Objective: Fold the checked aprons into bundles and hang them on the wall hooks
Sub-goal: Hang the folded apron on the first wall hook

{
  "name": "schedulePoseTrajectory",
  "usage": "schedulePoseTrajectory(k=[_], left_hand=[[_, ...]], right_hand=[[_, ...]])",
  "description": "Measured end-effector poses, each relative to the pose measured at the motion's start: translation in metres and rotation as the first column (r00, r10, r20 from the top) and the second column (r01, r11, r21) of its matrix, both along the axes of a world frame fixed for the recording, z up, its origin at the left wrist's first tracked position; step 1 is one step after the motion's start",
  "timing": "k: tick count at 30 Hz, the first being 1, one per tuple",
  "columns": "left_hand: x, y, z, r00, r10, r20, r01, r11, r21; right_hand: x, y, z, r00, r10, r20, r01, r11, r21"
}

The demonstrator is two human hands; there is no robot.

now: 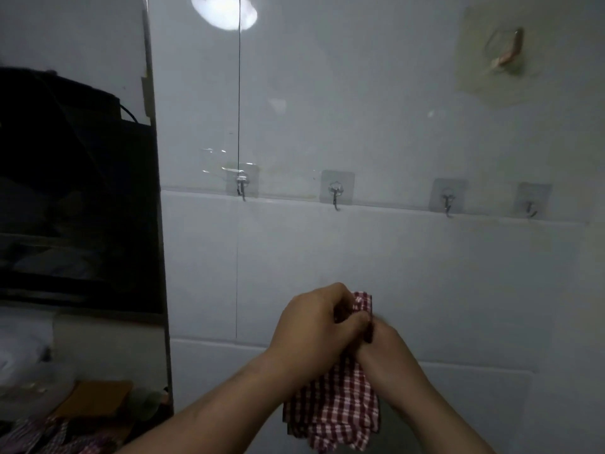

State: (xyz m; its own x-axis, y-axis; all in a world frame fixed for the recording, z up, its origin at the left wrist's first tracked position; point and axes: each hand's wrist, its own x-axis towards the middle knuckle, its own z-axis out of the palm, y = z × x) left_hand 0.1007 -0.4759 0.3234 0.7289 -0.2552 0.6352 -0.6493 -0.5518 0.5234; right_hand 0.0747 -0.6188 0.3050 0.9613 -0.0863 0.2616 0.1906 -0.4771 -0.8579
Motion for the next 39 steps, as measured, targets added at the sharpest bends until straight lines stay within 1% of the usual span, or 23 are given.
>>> schedulePoseTrajectory(k=[2,3,5,7,9,12,15,17,20,25,27,28,30,32,34,36,39], left_hand=[[0.005,0.002,0.007,0.999,0.013,-0.035,-0.015,0.999,-0.049],[0.008,0.004,0.012,0.998,0.0,-0.067,-0.006,0.996,-0.086],[0.012,0.01,0.027,0.986,-0.071,-0.149,0.044,0.984,-0.175],[0.017,0.017,0.046,0.968,-0.142,-0.208,0.093,0.968,-0.232],[0.022,0.023,0.067,0.955,-0.176,-0.239,0.118,0.964,-0.238],[0.023,0.034,0.091,0.938,-0.206,-0.278,0.141,0.961,-0.239],[0.023,0.049,0.101,0.928,-0.214,-0.304,0.149,0.964,-0.221],[0.025,0.058,0.102,0.93,-0.212,-0.299,0.155,0.966,-0.205],[0.025,0.072,0.104,0.946,-0.188,-0.266,0.142,0.973,-0.182],[0.025,0.099,0.106,0.96,-0.152,-0.234,0.113,0.979,-0.171],[0.027,0.11,0.107,0.958,-0.153,-0.243,0.114,0.979,-0.168],[0.028,0.114,0.107,0.953,-0.167,-0.254,0.128,0.978,-0.162],[0.029,0.122,0.109,0.943,-0.193,-0.272,0.156,0.976,-0.153],[0.031,0.132,0.112,0.951,-0.171,-0.259,0.138,0.981,-0.139],[0.037,0.143,0.114,0.969,-0.113,-0.22,0.091,0.99,-0.108],[0.044,0.155,0.114,0.979,-0.064,-0.196,0.048,0.995,-0.082],[0.053,0.167,0.115,0.978,-0.025,-0.205,0.006,0.996,-0.093]], right_hand=[[0.004,0.002,0.007,0.999,0.008,0.044,-0.006,0.999,-0.031],[0.004,0.002,0.012,0.999,0.014,0.048,-0.014,1.0,-0.012],[0.003,0.0,0.023,0.998,0.057,0.041,-0.059,0.996,0.063],[0.002,0.001,0.03,0.99,0.141,0.026,-0.144,0.977,0.155],[0.0,0.002,0.036,0.974,0.227,-0.013,-0.216,0.94,0.263],[0.001,0.007,0.04,0.931,0.362,-0.051,-0.306,0.848,0.432],[0.001,0.016,0.041,0.902,0.427,-0.066,-0.344,0.802,0.489],[0.003,0.021,0.039,0.9,0.429,-0.077,-0.339,0.8,0.494],[0.009,0.029,0.036,0.905,0.417,-0.089,-0.339,0.83,0.443],[0.02,0.049,0.04,0.917,0.398,-0.037,-0.365,0.871,0.327],[0.027,0.063,0.046,0.942,0.332,0.044,-0.334,0.921,0.202],[0.031,0.071,0.05,0.955,0.279,0.102,-0.291,0.948,0.127],[0.037,0.089,0.06,0.947,0.219,0.234,-0.233,0.972,0.032],[0.043,0.109,0.068,0.927,0.236,0.29,-0.24,0.971,-0.024],[0.052,0.125,0.07,0.918,0.254,0.306,-0.239,0.967,-0.084],[0.06,0.136,0.073,0.918,0.237,0.319,-0.217,0.971,-0.097],[0.069,0.15,0.079,0.927,0.214,0.309,-0.212,0.976,-0.042]])
